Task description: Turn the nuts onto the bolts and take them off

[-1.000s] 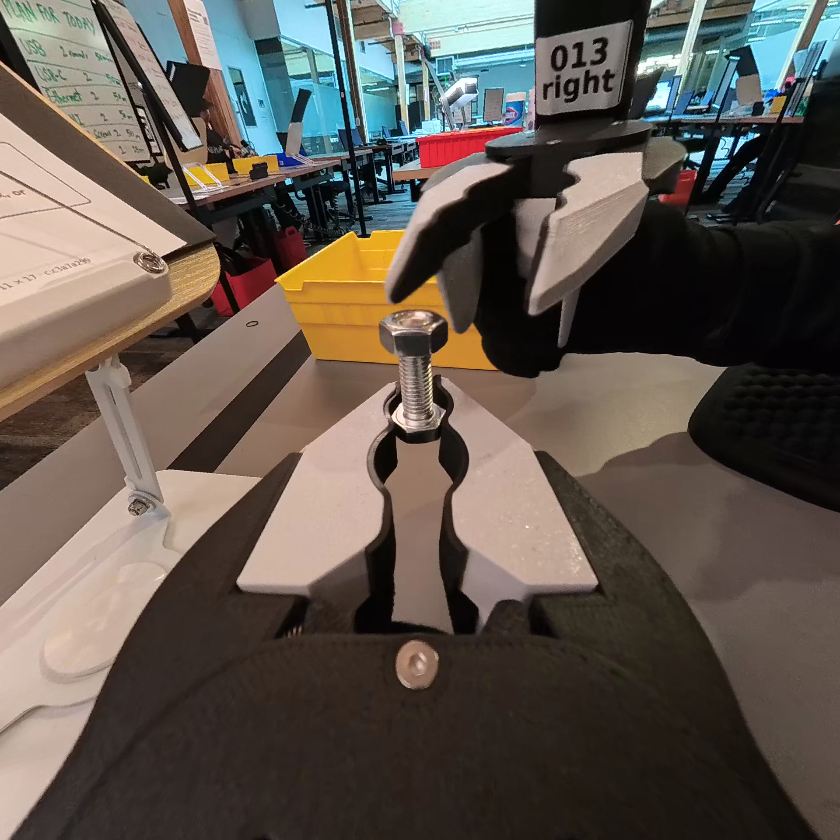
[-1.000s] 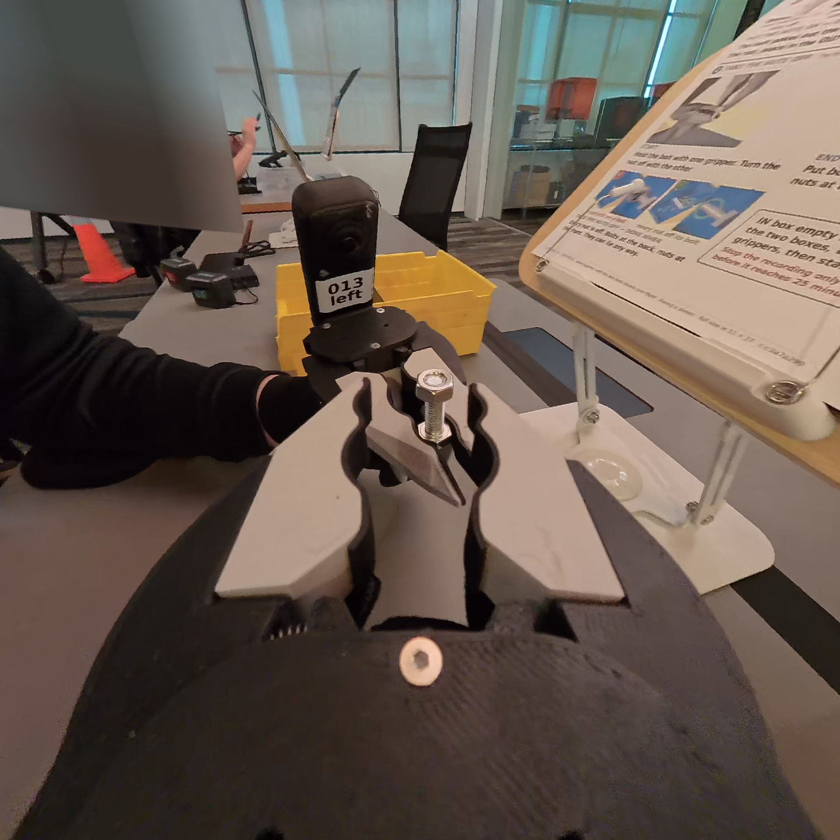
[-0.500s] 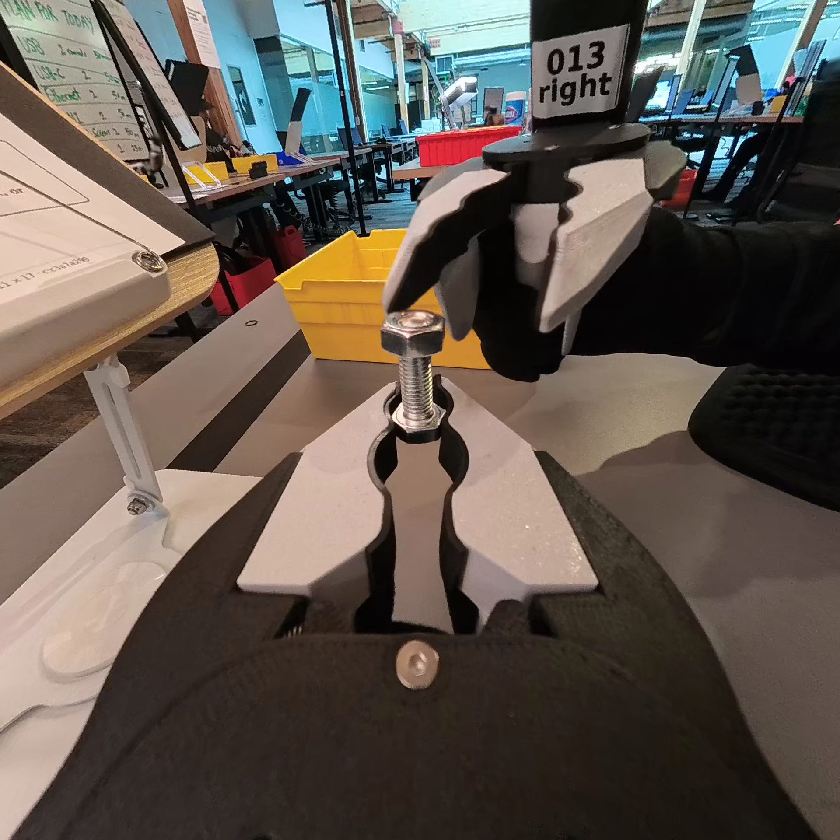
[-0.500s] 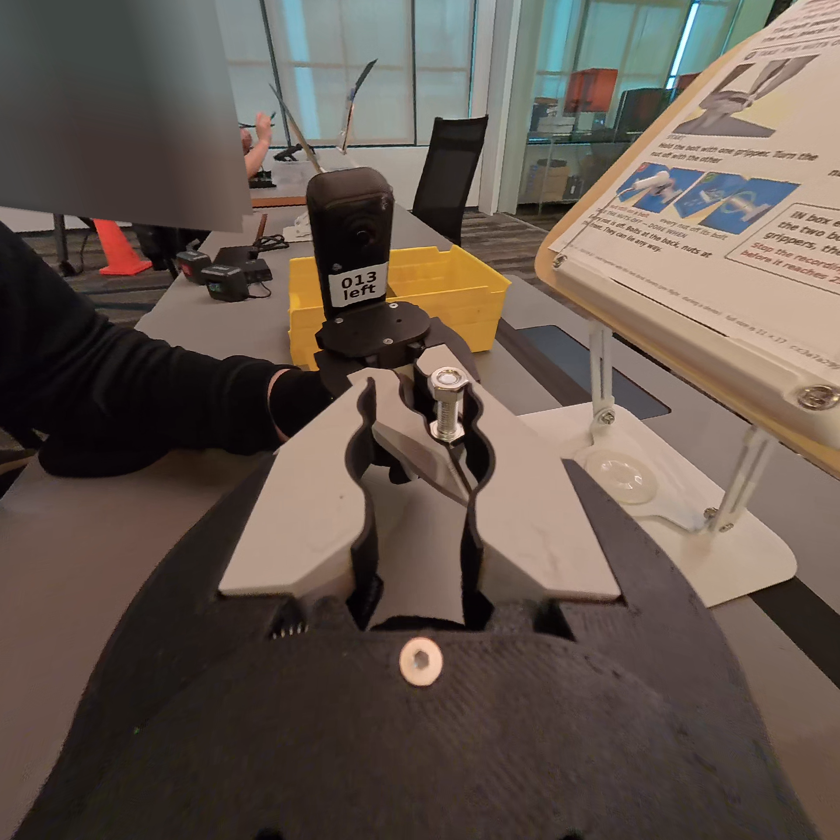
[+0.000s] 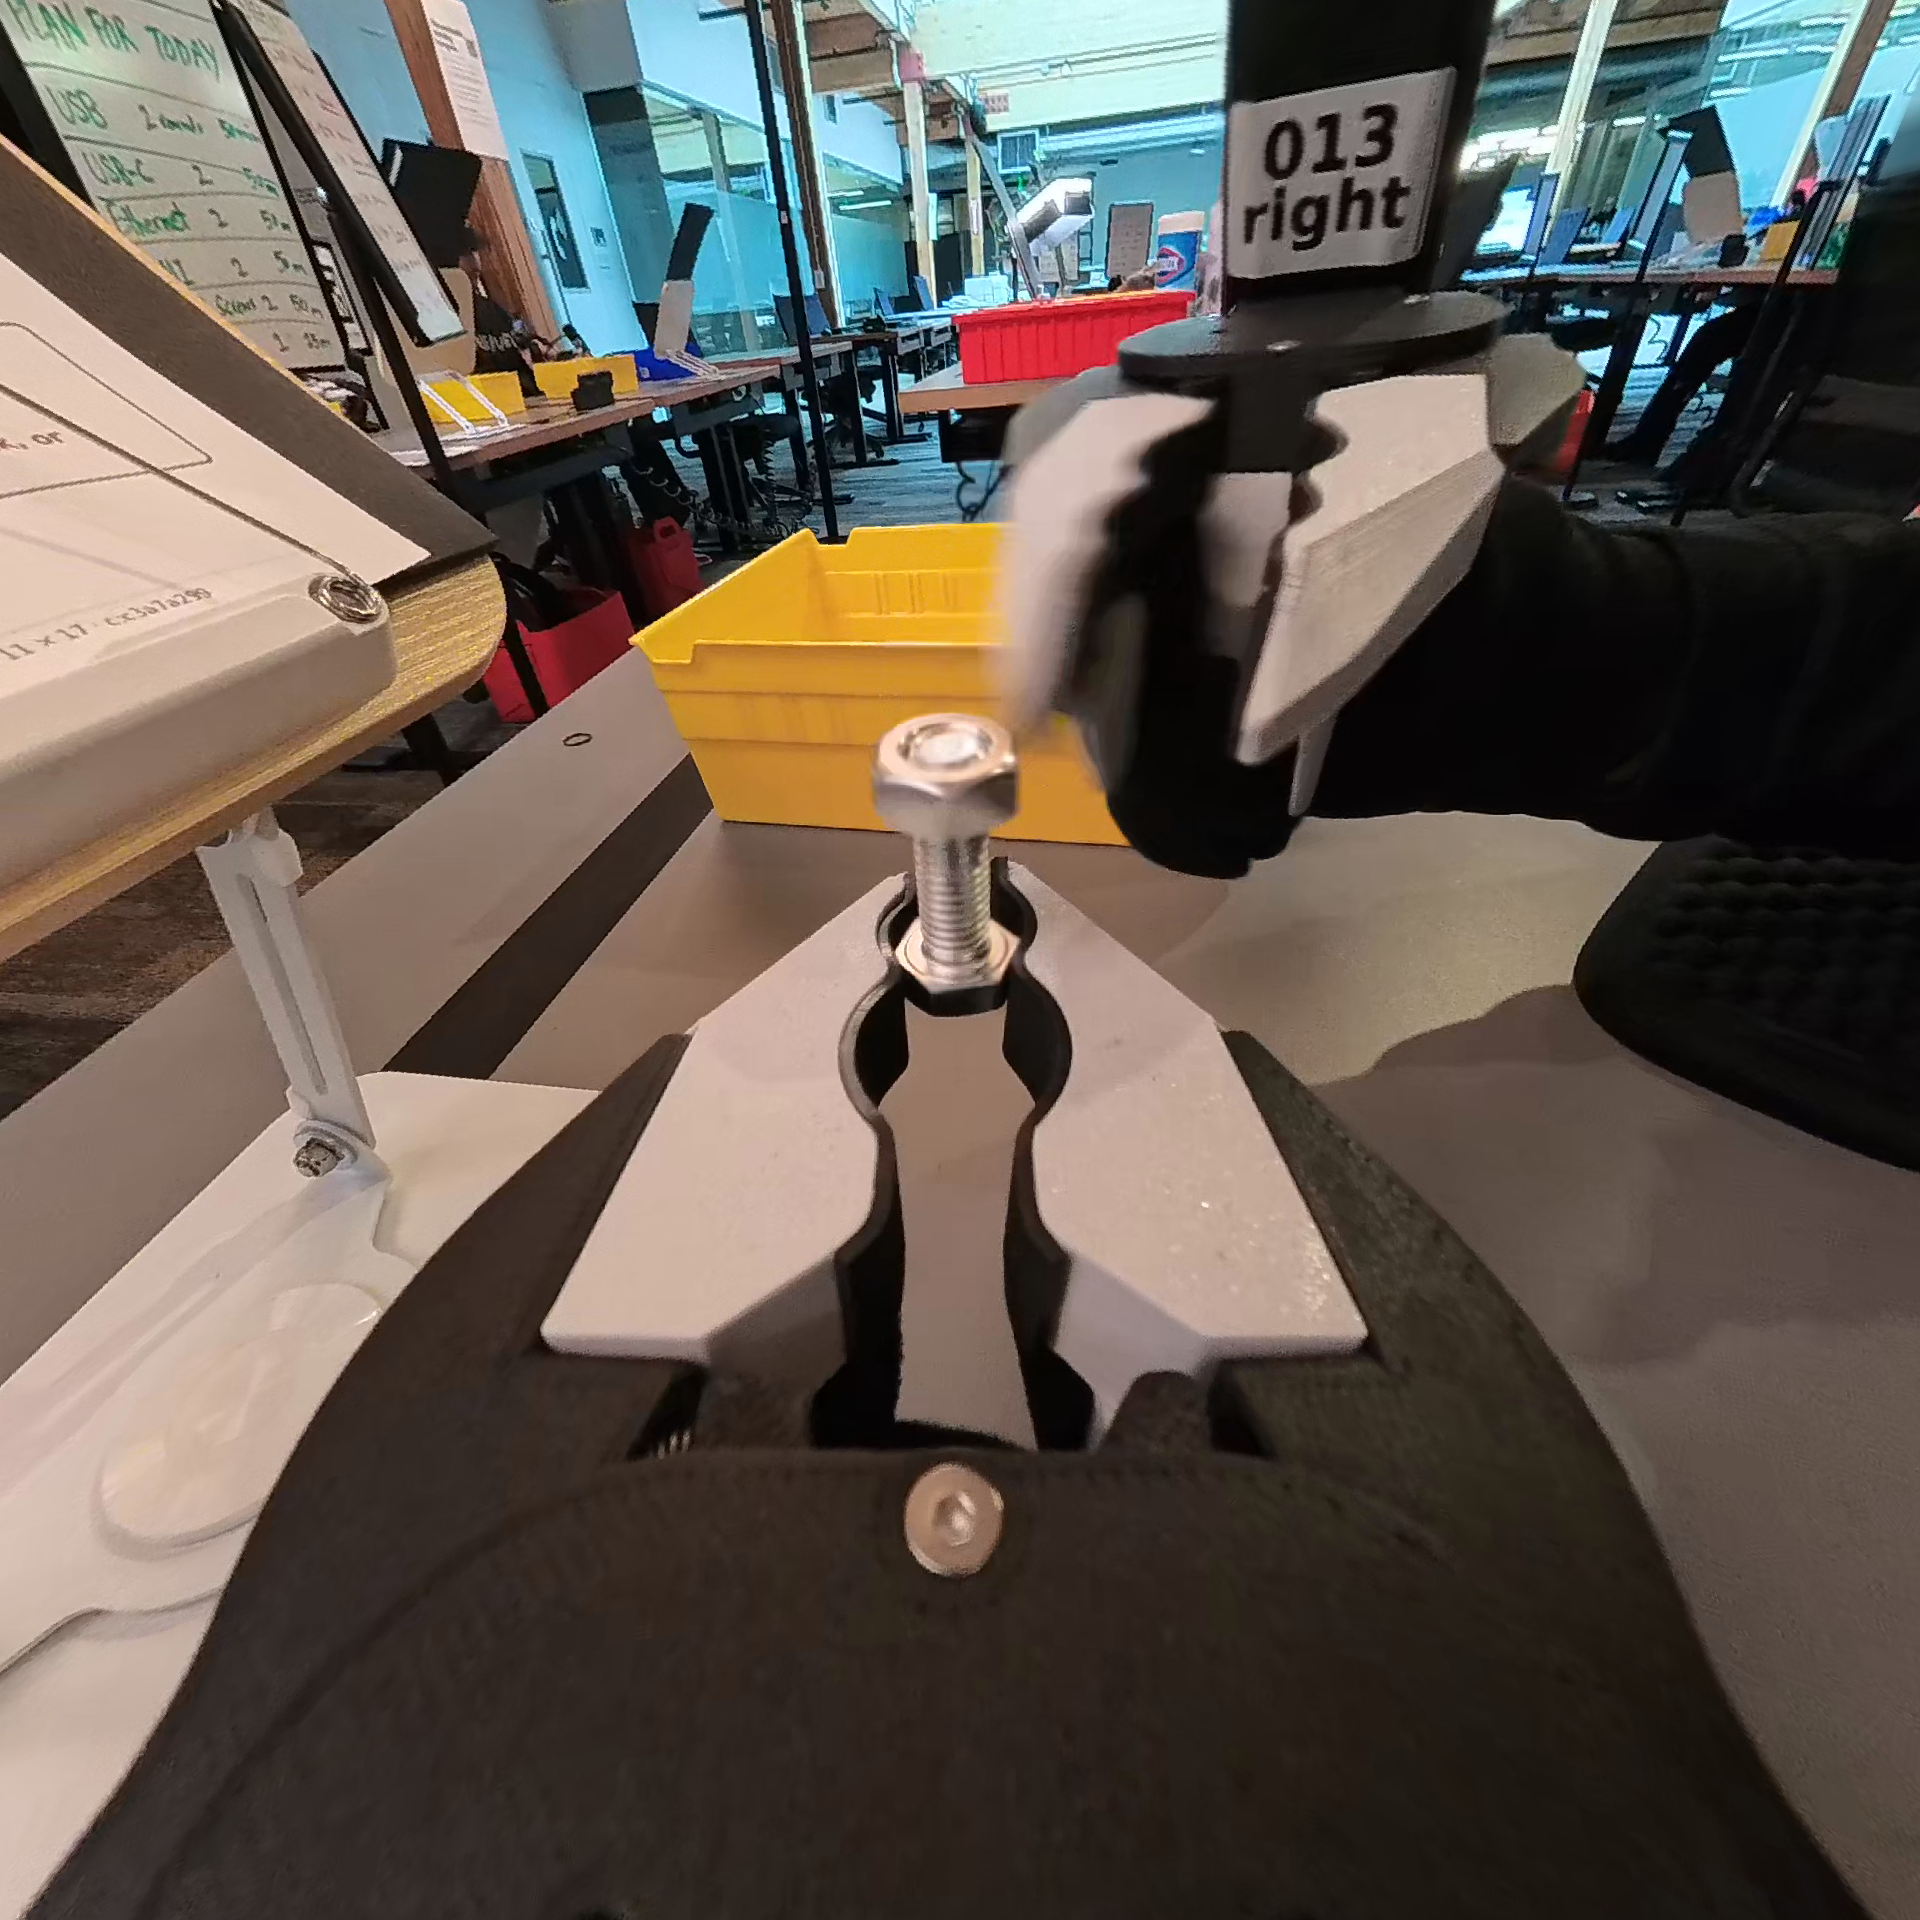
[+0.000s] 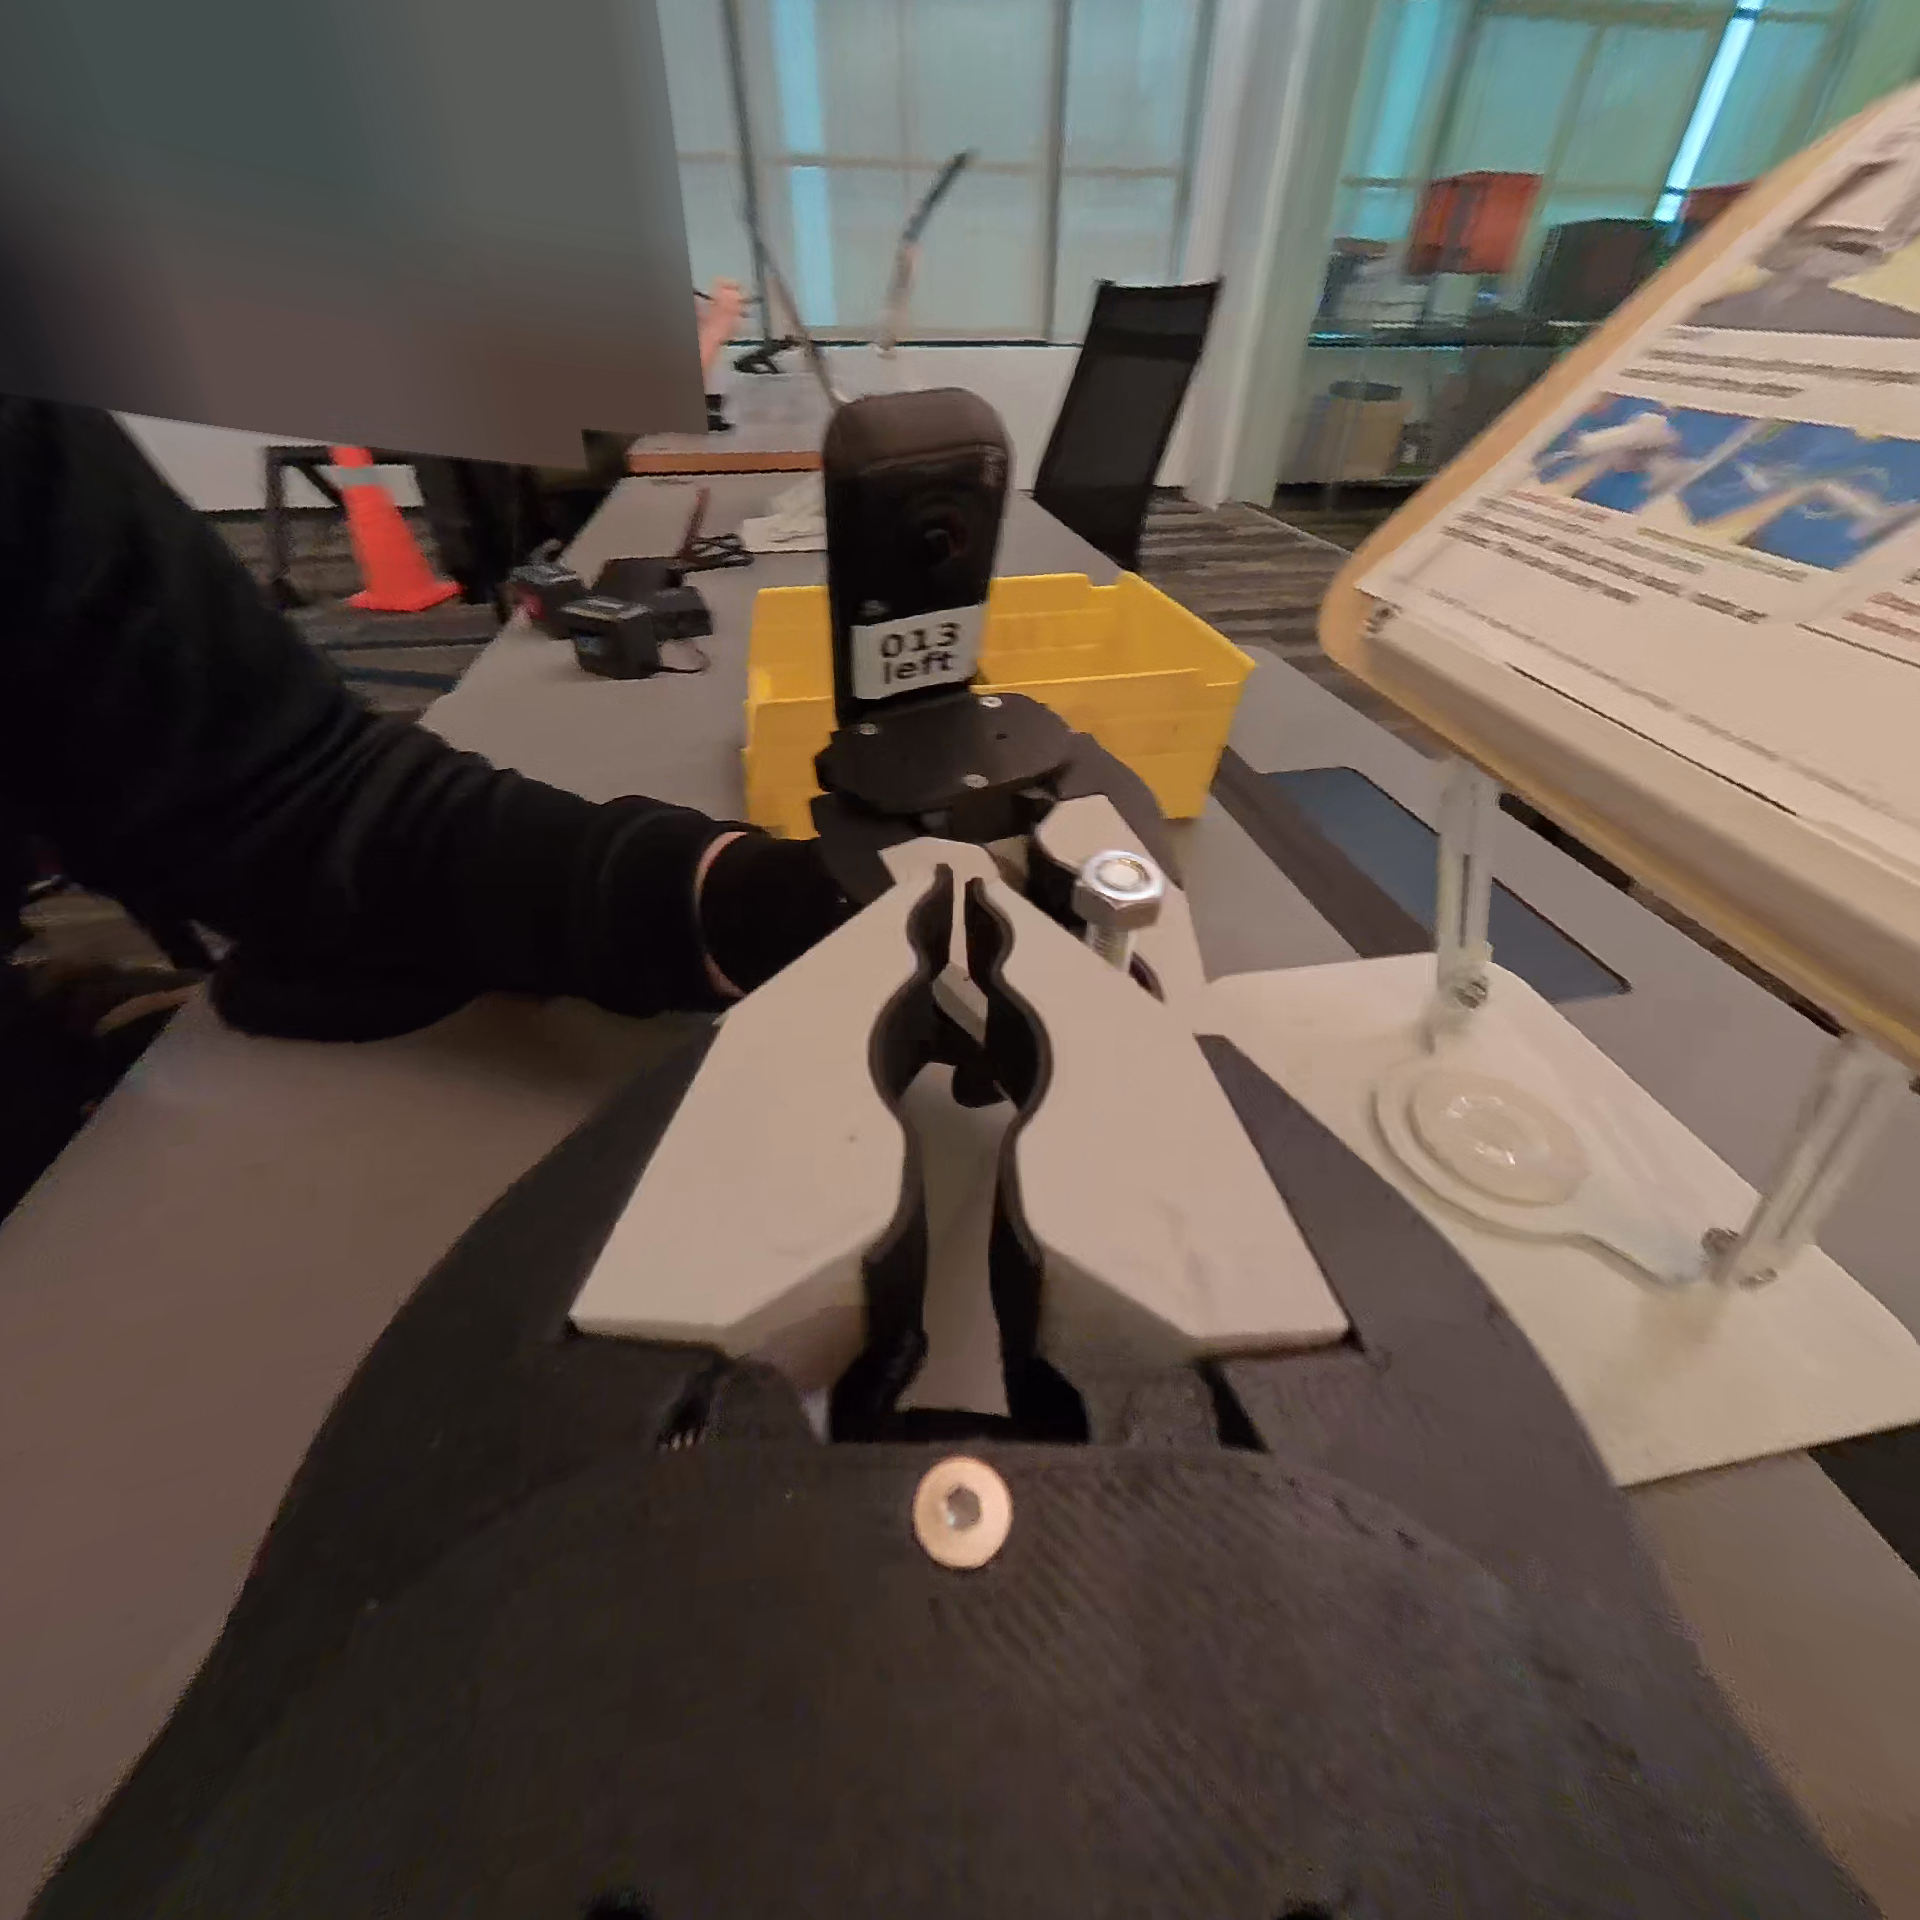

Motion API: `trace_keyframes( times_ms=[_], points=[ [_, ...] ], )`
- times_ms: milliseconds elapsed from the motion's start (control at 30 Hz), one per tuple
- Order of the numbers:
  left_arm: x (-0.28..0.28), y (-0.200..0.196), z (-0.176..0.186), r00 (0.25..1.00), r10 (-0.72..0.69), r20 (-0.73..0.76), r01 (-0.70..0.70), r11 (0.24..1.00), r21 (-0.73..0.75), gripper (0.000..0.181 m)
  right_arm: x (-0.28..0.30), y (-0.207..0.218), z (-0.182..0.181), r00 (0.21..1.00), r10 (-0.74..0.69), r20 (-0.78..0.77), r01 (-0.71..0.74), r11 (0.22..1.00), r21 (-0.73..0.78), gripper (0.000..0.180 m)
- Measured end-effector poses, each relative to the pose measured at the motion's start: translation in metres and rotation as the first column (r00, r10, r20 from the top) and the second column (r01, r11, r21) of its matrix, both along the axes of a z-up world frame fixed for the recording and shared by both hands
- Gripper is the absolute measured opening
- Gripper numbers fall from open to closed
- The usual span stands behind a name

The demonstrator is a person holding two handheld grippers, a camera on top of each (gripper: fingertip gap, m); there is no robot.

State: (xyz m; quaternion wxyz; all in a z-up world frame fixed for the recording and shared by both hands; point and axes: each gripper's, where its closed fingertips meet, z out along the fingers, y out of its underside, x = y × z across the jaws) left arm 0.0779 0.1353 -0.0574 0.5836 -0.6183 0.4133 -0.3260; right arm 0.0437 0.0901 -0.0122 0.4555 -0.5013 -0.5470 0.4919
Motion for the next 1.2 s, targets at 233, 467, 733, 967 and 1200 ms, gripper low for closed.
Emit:
trace_keyframes(
  times_ms=[233,467,733,967,1200],
  points=[
    [0.0,0.0,0.0,1.0,-0.001,0.0,0.001,1.0,-0.002,0.011,0.001,0.013,0.001,0.997,-0.075,0.001,0.075,0.997,0.012,0.027],
    [0.0,0.0,-0.001,1.0,-0.001,-0.002,0.001,1.0,-0.003,0.011,-0.002,0.015,-0.005,0.997,-0.081,0.016,0.081,0.997,0.0,0.036],
    [0.0,0.0,-0.001,1.0,0.0,-0.003,0.0,1.0,-0.004,0.011,0.004,0.004,0.003,1.0,-0.026,-0.008,0.026,1.0,0.01,0.015],
    [0.0,0.001,-0.001,1.0,0.001,-0.003,-0.001,1.0,-0.004,0.011,-0.001,0.003,-0.004,1.0,-0.021,0.012,0.02,1.0,0.01,0.006],
    [0.0,0.001,-0.002,1.0,0.001,-0.002,-0.001,1.0,-0.006,0.011,0.002,0.015,0.004,0.996,-0.081,-0.022,0.081,0.997,0.006,0.035]
  ],
)
